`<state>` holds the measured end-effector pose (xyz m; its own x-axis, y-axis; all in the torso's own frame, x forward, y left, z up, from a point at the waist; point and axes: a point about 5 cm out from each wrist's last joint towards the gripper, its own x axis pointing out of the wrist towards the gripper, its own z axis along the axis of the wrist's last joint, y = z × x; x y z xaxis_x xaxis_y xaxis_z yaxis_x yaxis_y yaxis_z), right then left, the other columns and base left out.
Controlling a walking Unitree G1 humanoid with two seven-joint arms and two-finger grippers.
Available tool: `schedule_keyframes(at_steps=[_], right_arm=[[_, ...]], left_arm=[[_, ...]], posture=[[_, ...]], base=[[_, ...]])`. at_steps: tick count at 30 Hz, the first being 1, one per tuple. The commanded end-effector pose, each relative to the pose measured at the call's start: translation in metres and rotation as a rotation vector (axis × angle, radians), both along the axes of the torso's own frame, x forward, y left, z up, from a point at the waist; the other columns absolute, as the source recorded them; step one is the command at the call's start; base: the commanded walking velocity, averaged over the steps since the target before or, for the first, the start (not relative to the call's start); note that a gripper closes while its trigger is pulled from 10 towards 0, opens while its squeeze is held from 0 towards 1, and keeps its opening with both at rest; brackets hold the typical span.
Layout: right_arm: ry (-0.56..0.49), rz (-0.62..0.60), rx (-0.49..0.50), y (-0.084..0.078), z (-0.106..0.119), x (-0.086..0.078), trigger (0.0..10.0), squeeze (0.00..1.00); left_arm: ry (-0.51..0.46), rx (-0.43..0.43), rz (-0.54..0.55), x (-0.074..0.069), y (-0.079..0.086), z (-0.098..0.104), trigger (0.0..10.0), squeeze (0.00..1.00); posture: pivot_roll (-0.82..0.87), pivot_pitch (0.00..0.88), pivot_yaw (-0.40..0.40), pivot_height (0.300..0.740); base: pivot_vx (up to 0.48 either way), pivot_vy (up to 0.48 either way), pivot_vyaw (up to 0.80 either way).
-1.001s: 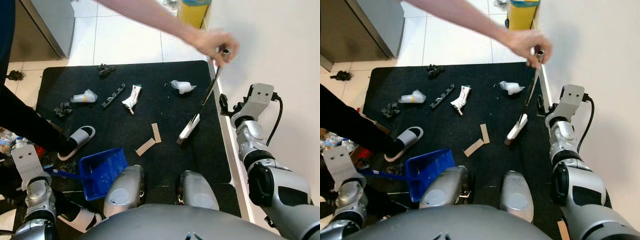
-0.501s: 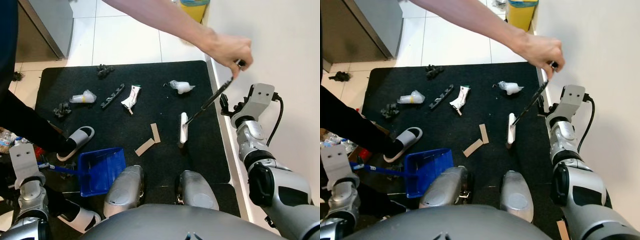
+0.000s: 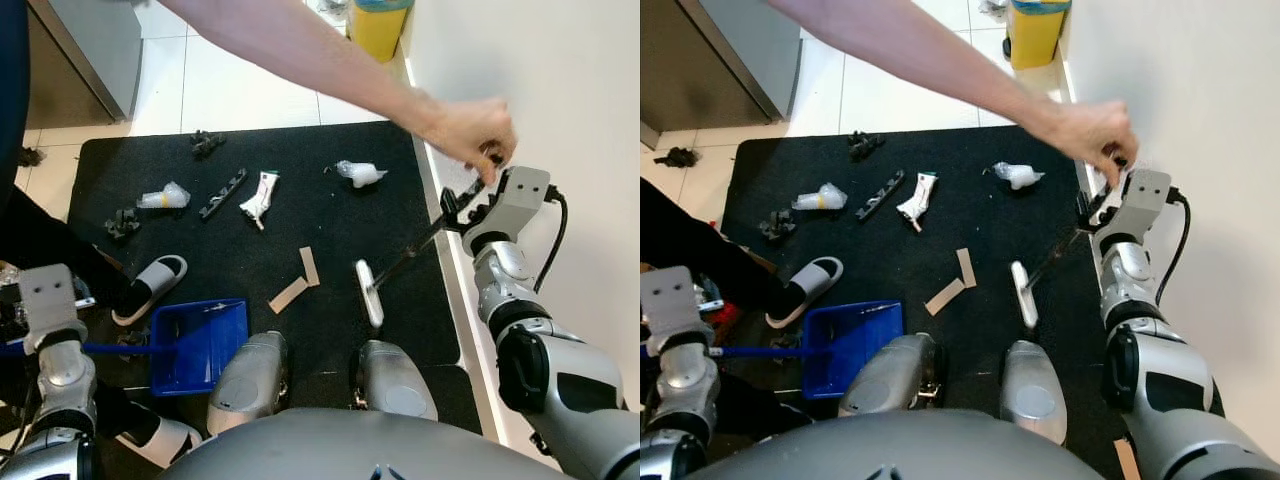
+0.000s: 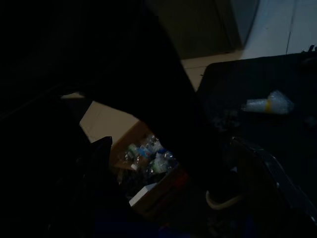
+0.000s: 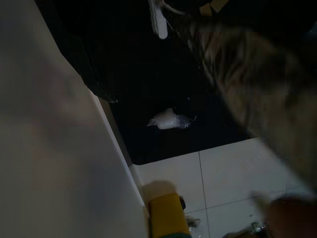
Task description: Sweep floor
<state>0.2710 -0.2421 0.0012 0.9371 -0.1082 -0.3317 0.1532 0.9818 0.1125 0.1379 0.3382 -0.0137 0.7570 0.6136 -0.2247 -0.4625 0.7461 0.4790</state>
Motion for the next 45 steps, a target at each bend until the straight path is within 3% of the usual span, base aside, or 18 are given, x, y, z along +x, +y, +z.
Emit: schedule_keyframes(at_steps=[1, 7, 8, 11, 12, 14, 18, 22, 24, 25, 27, 28, 32, 33, 36, 37, 43, 45], right_arm=[[0.000, -0.011, 0.002, -0.002, -0.001, -0.002, 10.0, 0.00], [-0.001, -0.012, 0.002, -0.001, -0.001, -0.002, 10.0, 0.00], [0.000, -0.013, 0.002, -0.001, -0.001, -0.002, 10.0, 0.00], [0.000, -0.013, 0.003, -0.001, -0.001, -0.002, 10.0, 0.00], [0.001, -0.013, 0.003, -0.001, -0.001, -0.002, 10.0, 0.00], [0.002, -0.012, 0.002, -0.001, -0.001, -0.002, 10.0, 0.00], [0.003, -0.011, 0.002, 0.000, -0.002, -0.002, 10.0, 0.00], [0.003, -0.011, 0.002, 0.000, -0.002, -0.002, 10.0, 0.00], [0.003, -0.010, 0.002, 0.000, -0.002, -0.003, 10.0, 0.00], [0.003, -0.010, 0.002, 0.000, -0.002, -0.003, 10.0, 0.00], [0.004, -0.009, 0.003, 0.000, -0.002, -0.003, 10.0, 0.00], [0.004, -0.009, 0.003, 0.000, -0.002, -0.003, 10.0, 0.00], [0.006, -0.007, 0.003, 0.000, -0.002, -0.003, 10.0, 0.00], [0.006, -0.007, 0.003, 0.000, -0.002, -0.003, 10.0, 0.00], [0.006, -0.007, 0.004, 0.000, -0.003, -0.003, 10.0, 0.00], [0.006, -0.007, 0.004, 0.000, -0.003, -0.003, 10.0, 0.00], [0.000, -0.016, -0.022, -0.002, -0.002, -0.004, 10.0, 0.00], [-0.002, -0.018, -0.032, -0.002, -0.002, -0.004, 10.0, 0.00]], left_arm=[[-0.044, -0.014, -0.056, 0.008, -0.012, 0.004, 10.0, 0.00], [-0.080, -0.048, -0.167, 0.014, -0.041, 0.006, 10.0, 0.00], [-0.076, -0.093, -0.189, 0.014, -0.052, 0.003, 10.0, 0.00], [-0.074, -0.127, -0.202, 0.014, -0.059, 0.001, 10.0, 0.00], [-0.050, -0.238, -0.245, 0.015, -0.070, -0.006, 10.0, 0.00], [-0.019, -0.347, -0.280, 0.013, -0.078, -0.016, 10.0, 0.00], [0.014, -0.422, -0.289, 0.005, -0.084, -0.024, 10.0, 0.00], [0.044, -0.444, -0.225, -0.011, -0.081, -0.030, 10.0, 0.00], [0.096, -0.458, -0.037, -0.044, -0.072, -0.044, 10.0, 0.00], [0.096, -0.458, -0.037, -0.044, -0.072, -0.044, 10.0, 0.00], [0.145, -0.393, 0.106, -0.068, -0.064, -0.051, 10.0, 0.00], [0.145, -0.393, 0.106, -0.068, -0.064, -0.051, 10.0, 0.00], [0.156, -0.266, 0.216, -0.061, -0.024, -0.040, 10.0, 0.00], [0.156, -0.266, 0.216, -0.061, -0.024, -0.040, 10.0, 0.00], [0.122, -0.183, 0.277, -0.044, 0.010, -0.020, 10.0, 0.00], [0.113, -0.182, 0.286, -0.041, 0.014, -0.018, 10.0, 0.00], [0.071, -0.199, 0.198, -0.015, 0.006, -0.014, 10.0, 0.00], [0.068, -0.200, 0.188, -0.013, 0.004, -0.014, 10.0, 0.00]], posture=[[0.13, 0.003, 0.017, 0.740], [0.13, 0.000, 0.025, 0.740], [0.13, 0.000, 0.024, 0.740], [0.13, 0.000, 0.024, 0.740], [0.13, 0.000, 0.024, 0.740], [0.13, 0.000, 0.023, 0.740], [0.13, 0.000, 0.023, 0.740], [0.13, 0.000, 0.027, 0.740], [0.13, 0.000, 0.025, 0.740], [0.13, 0.000, 0.025, 0.740], [0.14, 0.000, 0.019, 0.740], [0.14, 0.000, 0.019, 0.740], [0.14, 0.000, 0.019, 0.740], [0.14, 0.000, 0.019, 0.740], [0.14, 0.000, 0.014, 0.740], [0.14, 0.000, 0.014, 0.740], [0.12, 0.000, 0.025, 0.740], [0.13, 0.000, 0.024, 0.740]], base=[[0.000, 0.000, 0.00], [0.000, 0.000, 0.00], [0.000, 0.000, 0.00], [0.000, 0.000, 0.00], [0.000, 0.000, 0.00], [0.000, 0.000, 0.00], [0.000, 0.000, 0.00], [0.000, 0.000, 0.00], [0.000, 0.000, 0.00], [0.000, 0.000, 0.00], [0.000, 0.000, 0.00], [0.000, 0.000, 0.00], [0.000, 0.000, 0.00], [0.000, 0.000, 0.00], [0.000, 0.000, 0.00], [0.000, 0.000, 0.00], [0.000, 0.000, 0.00], [0.000, 0.000, 0.00]])
